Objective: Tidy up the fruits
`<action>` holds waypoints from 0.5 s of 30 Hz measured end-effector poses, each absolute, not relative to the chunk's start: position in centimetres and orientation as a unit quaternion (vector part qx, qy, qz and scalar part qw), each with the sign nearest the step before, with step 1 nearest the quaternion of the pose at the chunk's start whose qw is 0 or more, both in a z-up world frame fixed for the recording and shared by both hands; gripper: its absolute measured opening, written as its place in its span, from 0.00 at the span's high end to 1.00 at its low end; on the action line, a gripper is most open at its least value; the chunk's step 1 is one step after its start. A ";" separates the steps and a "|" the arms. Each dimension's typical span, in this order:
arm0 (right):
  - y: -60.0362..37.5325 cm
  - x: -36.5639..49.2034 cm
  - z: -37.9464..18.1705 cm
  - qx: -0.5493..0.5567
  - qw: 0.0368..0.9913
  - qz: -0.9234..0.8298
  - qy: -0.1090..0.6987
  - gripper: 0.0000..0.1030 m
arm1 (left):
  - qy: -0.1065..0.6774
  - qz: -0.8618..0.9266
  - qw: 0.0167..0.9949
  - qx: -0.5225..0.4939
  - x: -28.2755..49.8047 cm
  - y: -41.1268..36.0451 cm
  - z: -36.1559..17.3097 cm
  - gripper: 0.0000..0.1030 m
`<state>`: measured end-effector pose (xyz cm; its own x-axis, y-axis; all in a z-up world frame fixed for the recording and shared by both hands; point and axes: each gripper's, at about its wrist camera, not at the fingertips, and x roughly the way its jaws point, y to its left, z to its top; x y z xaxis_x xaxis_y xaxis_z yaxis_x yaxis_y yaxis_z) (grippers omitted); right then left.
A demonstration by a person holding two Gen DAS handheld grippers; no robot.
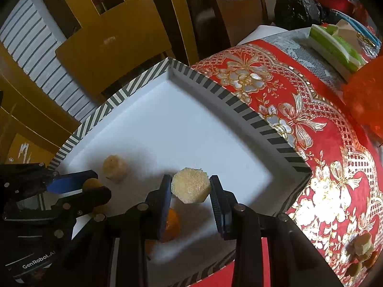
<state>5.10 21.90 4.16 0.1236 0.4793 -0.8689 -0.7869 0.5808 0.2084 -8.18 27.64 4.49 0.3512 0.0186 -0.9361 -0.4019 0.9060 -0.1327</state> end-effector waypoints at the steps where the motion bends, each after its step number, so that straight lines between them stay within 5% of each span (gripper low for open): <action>1: 22.0 5.1 4.1 -0.154 0.733 0.432 0.502 0.66 | 0.554 0.131 0.803 -0.173 -8.2 27.7 4.5 0.77; 15: 22.9 4.6 3.4 -0.161 0.734 0.434 0.497 0.66 | 0.571 0.127 0.789 -0.188 -8.2 27.7 3.1 0.77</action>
